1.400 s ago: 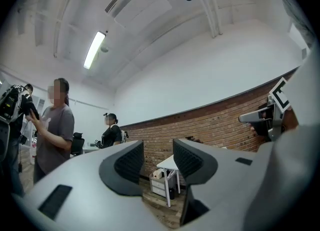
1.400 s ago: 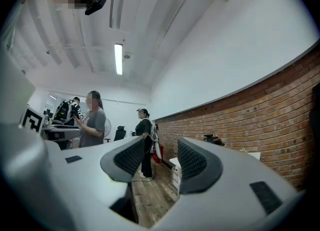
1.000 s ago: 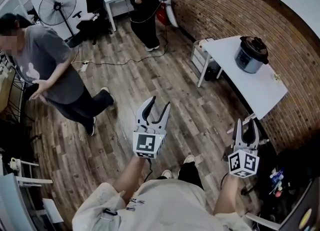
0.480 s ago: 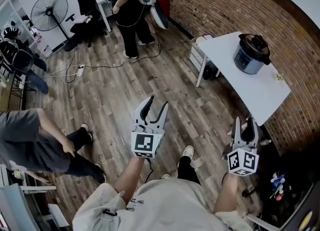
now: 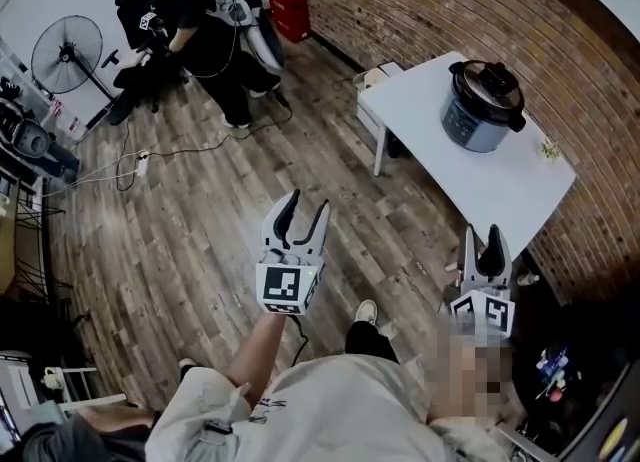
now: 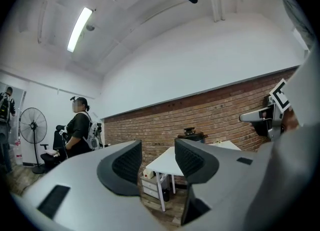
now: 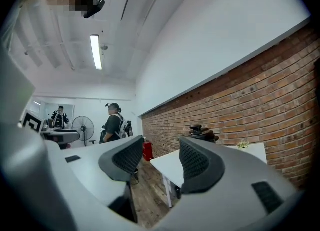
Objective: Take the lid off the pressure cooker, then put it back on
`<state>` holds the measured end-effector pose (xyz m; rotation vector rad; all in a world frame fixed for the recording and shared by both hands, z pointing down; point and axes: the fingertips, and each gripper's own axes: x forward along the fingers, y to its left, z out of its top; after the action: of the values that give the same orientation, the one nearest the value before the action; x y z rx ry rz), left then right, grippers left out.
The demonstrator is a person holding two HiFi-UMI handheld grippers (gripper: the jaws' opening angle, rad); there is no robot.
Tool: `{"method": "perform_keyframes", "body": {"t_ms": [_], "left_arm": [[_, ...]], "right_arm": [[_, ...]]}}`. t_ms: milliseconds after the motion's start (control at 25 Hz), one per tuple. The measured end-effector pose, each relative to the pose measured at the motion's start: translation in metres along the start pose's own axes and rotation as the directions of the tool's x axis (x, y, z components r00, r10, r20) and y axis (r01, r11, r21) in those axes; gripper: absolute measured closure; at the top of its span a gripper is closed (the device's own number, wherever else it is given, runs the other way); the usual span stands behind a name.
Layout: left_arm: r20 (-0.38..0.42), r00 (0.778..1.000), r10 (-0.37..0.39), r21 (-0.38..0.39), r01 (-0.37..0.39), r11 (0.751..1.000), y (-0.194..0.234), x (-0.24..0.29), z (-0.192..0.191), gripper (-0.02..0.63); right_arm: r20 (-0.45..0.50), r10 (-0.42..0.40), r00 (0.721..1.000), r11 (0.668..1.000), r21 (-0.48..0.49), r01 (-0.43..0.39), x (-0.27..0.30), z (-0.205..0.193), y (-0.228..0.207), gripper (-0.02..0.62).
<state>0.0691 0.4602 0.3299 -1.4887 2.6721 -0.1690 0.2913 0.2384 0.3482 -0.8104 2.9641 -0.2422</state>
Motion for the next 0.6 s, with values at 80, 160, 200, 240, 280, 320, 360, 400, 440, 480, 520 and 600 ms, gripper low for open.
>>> {"method": "perform_keyframes", "body": {"t_ms": [80, 160, 200, 240, 280, 320, 360, 400, 440, 480, 520, 600], "left_arm": [[-0.004, 1.000, -0.013, -0.003, 0.013, 1.000, -0.010, 0.025, 0.000, 0.385], [-0.007, 1.000, -0.028, 0.000, 0.028, 1.000, -0.020, 0.048, 0.000, 0.384], [-0.008, 0.999, -0.035, 0.002, 0.035, 0.999, -0.024, 0.060, 0.000, 0.385], [-0.007, 0.999, -0.041, 0.003, 0.041, 0.999, -0.027, 0.071, 0.001, 0.385], [-0.006, 0.999, -0.045, 0.004, 0.045, 0.999, -0.031, 0.082, 0.002, 0.385], [-0.004, 0.999, -0.048, 0.004, 0.048, 0.999, -0.034, 0.093, 0.003, 0.385], [0.000, 0.999, -0.052, 0.006, 0.052, 0.999, -0.038, 0.104, 0.004, 0.385], [0.003, 0.998, -0.055, 0.007, 0.055, 0.998, -0.041, 0.115, 0.005, 0.385], [0.007, 0.998, -0.060, 0.008, 0.060, 0.998, -0.045, 0.125, 0.006, 0.385], [0.009, 0.998, -0.065, 0.008, 0.065, 0.998, -0.049, 0.134, 0.007, 0.385], [0.011, 0.998, -0.069, 0.007, 0.069, 0.998, -0.052, 0.143, 0.007, 0.385], [0.015, 0.997, -0.075, 0.005, 0.075, 0.997, -0.055, 0.159, 0.008, 0.385]], "right_arm": [[-0.006, -0.013, 1.000, 1.000, 0.016, 0.013, 0.015, 0.000, -0.019, 0.370], [-0.004, -0.023, 1.000, 0.999, 0.024, 0.023, 0.029, 0.000, -0.038, 0.370], [0.000, -0.027, 1.000, 0.999, 0.023, 0.027, 0.036, 0.002, -0.047, 0.370], [0.005, -0.029, 1.000, 0.999, 0.023, 0.029, 0.043, 0.003, -0.054, 0.370], [0.010, -0.030, 1.000, 0.999, 0.024, 0.030, 0.050, 0.004, -0.062, 0.370], [0.012, -0.032, 0.999, 0.999, 0.027, 0.031, 0.057, 0.006, -0.069, 0.370], [0.013, -0.035, 0.999, 0.999, 0.032, 0.035, 0.064, 0.006, -0.076, 0.370], [0.012, -0.040, 0.999, 0.999, 0.037, 0.040, 0.070, 0.007, -0.084, 0.370], [0.012, -0.045, 0.999, 0.998, 0.041, 0.044, 0.076, 0.007, -0.091, 0.371], [0.013, -0.049, 0.999, 0.998, 0.044, 0.048, 0.081, 0.007, -0.098, 0.371], [0.015, -0.053, 0.999, 0.998, 0.046, 0.052, 0.086, 0.008, -0.105, 0.371], [0.021, -0.058, 0.998, 0.998, 0.042, 0.057, 0.095, 0.011, -0.114, 0.371]]}}
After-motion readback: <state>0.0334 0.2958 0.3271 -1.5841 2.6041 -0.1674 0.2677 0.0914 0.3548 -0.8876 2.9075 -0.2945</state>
